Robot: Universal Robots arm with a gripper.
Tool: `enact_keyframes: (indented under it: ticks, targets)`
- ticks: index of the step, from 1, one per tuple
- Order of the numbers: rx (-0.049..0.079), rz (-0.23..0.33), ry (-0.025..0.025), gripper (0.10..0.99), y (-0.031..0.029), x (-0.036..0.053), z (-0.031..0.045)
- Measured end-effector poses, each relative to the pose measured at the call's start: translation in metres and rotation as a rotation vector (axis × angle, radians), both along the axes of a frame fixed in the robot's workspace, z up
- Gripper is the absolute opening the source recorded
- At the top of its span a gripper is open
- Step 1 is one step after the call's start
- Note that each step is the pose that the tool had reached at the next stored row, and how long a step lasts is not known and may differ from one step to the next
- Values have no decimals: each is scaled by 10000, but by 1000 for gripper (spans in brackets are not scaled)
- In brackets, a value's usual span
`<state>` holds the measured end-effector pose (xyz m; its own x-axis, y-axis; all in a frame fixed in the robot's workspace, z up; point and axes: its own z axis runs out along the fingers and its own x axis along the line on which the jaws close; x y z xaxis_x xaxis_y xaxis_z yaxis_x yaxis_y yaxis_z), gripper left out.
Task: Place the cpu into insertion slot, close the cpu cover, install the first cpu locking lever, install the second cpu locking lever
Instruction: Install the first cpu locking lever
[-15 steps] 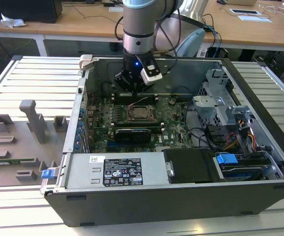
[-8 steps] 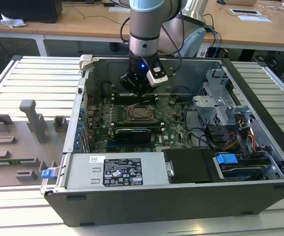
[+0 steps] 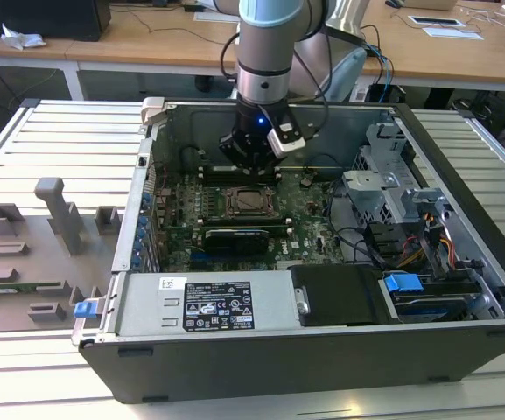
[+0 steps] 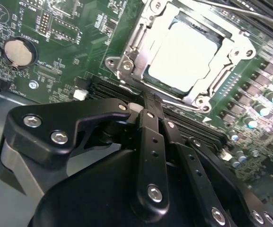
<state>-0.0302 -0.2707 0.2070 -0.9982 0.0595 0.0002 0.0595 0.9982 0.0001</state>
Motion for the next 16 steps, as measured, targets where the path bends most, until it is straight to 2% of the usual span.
enact_keyframes:
  ticks: [6, 11, 13, 16]
  targets:
    - [15, 0, -3, 106, -25, 23, -51]
    - [-3, 3, 5, 106, -35, 32, -60]
    - [5, 9, -9, 106, -32, 35, -43]
    - [-4, 17, 1, 106, -32, 34, 53]
